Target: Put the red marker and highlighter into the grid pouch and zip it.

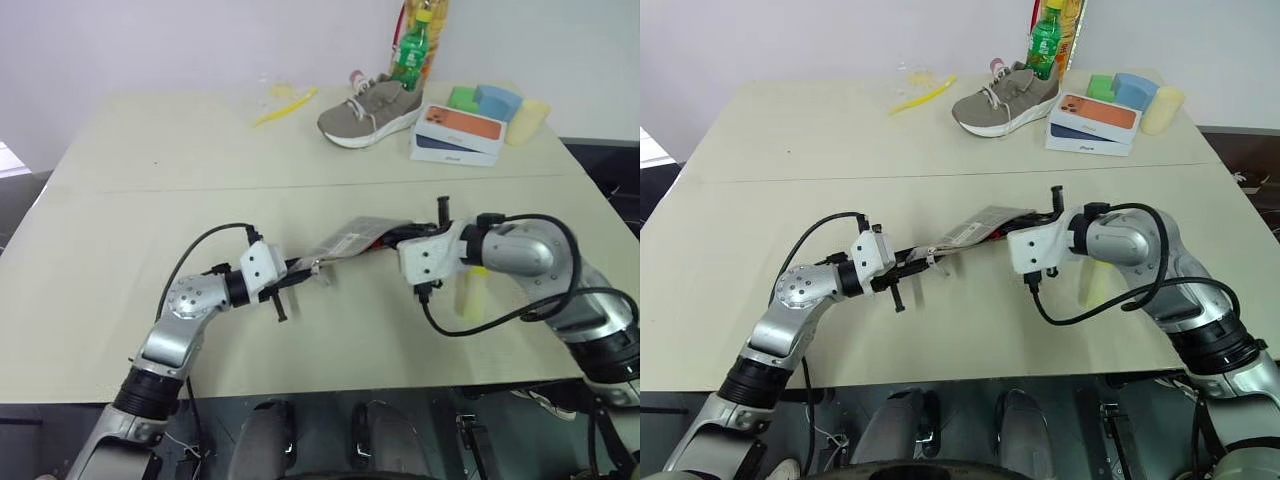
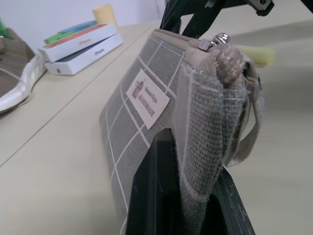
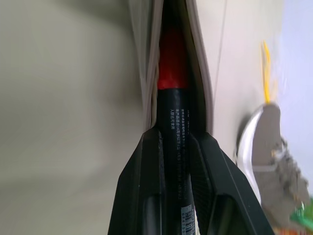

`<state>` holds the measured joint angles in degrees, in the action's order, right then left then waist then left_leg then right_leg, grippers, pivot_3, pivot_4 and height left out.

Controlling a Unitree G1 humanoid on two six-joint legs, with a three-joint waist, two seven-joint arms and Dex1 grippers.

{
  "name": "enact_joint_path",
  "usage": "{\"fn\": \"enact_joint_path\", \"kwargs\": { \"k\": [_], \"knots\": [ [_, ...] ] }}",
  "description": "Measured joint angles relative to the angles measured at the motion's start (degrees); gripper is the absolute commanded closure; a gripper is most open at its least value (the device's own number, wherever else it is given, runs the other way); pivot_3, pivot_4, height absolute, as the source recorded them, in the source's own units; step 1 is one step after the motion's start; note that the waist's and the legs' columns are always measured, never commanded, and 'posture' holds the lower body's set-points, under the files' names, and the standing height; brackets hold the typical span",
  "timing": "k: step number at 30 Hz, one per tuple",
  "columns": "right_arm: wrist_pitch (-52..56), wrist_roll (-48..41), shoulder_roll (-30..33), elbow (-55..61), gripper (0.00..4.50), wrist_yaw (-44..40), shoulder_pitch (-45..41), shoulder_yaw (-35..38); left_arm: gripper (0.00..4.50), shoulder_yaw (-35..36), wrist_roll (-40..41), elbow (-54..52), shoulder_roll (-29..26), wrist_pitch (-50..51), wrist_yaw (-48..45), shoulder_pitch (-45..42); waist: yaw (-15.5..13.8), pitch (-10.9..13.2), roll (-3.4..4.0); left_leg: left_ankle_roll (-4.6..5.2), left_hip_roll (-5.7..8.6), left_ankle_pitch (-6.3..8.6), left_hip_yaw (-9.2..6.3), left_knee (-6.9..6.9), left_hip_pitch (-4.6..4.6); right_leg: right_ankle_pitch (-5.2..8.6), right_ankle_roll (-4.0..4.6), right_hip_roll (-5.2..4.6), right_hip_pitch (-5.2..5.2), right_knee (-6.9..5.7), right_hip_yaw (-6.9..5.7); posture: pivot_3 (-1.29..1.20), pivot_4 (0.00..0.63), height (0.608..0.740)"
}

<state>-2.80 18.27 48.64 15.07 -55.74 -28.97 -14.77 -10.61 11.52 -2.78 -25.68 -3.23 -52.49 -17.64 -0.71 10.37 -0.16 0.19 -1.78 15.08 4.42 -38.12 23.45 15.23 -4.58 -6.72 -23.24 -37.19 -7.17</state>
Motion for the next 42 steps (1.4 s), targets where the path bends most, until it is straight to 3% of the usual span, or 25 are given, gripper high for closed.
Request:
{"fn": "enact_joint_path", "kwargs": {
  "k": [9,15,22,26,27,30,32,35,38,42],
  "knots": [
    [5.7,-2.6,-4.7,3.3,4.30,-3.2,0.0,-1.0,4.50,0.1,0.0,-0.8,-0.7,1.5,-2.0,-1.6,0.0,0.0,0.00,0.00,0.01,0.00,0.00,0.00,0.00,0.00,0.00,0.00,0.00,0.00,0.00,0.00,0.150,0.740],
    [8.0,-6.1,-5.0,5.6,1.39,-3.7,0.0,0.1,4.50,0.0,-0.2,-2.6,-0.2,2.0,-0.9,-1.6,0.0,0.0,0.00,0.01,0.00,0.00,-0.01,0.00,0.00,0.00,0.00,0.00,0.00,0.00,0.00,0.00,0.150,0.740],
    [24.5,-20.0,-5.7,10.5,1.39,-3.1,0.4,13.2,4.50,0.1,-1.7,-2.0,0.8,1.5,2.4,-1.0,-0.1,0.0,0.00,0.03,0.01,0.02,-0.04,0.00,0.01,0.00,0.01,-0.02,0.02,0.01,0.00,0.00,0.150,0.740],
    [37.0,-28.3,-4.7,12.6,1.39,-2.3,4.7,22.3,4.50,-0.1,-3.1,-0.5,1.7,0.0,3.6,-0.8,-0.1,0.0,0.00,0.05,0.01,0.03,-0.04,0.00,0.01,-0.01,0.01,-0.04,0.04,0.02,0.01,0.00,0.150,0.740],
    [41.4,-29.4,-4.8,12.8,1.39,-0.7,5.8,24.9,4.50,-0.3,-3.6,0.2,2.1,-0.5,3.9,-0.9,-0.1,0.0,0.00,0.06,0.01,0.03,-0.04,0.00,0.00,-0.01,0.02,-0.05,0.04,0.02,0.01,0.00,0.150,0.740],
    [59.1,-30.0,-6.0,13.1,0.11,7.4,8.0,31.4,4.50,-1.6,-5.2,2.5,3.3,-2.6,4.4,-1.0,-0.2,0.0,-0.01,0.06,0.01,0.04,-0.05,0.00,0.00,-0.02,0.03,-0.06,0.03,0.01,0.01,0.00,0.150,0.740],
    [73.6,-26.5,-13.6,14.1,0.04,17.5,6.7,34.9,4.50,-2.0,-6.0,4.9,4.0,-4.1,4.6,-1.4,0.2,0.0,0.02,0.06,-0.04,0.03,0.01,0.01,0.00,-0.05,0.08,-0.05,-0.06,-0.03,0.07,0.00,0.150,0.740],
    [87.3,-21.4,-21.9,15.3,0.04,29.1,4.9,36.4,4.50,-2.3,-6.1,7.2,5.4,-6.0,4.2,-3.3,0.1,-0.1,0.12,0.04,-0.04,0.02,0.03,0.04,0.06,-0.06,0.10,-0.02,-0.21,-0.15,0.12,0.00,0.150,0.740],
    [94.0,-18.0,-27.1,18.7,0.04,36.4,4.5,36.8,4.50,-2.8,-6.1,9.3,6.1,-7.5,3.6,-4.6,0.0,-0.1,0.13,0.04,0.00,0.02,0.04,0.06,0.11,-0.05,0.09,-0.02,-0.22,-0.09,0.12,0.00,0.150,0.740],
    [94.9,-16.0,-31.0,19.8,0.04,41.6,5.4,37.9,4.50,-3.4,-6.1,11.4,6.7,-8.8,2.6,-5.4,0.0,-0.1,0.13,0.06,0.05,0.03,0.03,0.07,0.14,-0.05,0.08,-0.03,-0.20,-0.03,0.13,0.00,0.150,0.740]
  ]
}}
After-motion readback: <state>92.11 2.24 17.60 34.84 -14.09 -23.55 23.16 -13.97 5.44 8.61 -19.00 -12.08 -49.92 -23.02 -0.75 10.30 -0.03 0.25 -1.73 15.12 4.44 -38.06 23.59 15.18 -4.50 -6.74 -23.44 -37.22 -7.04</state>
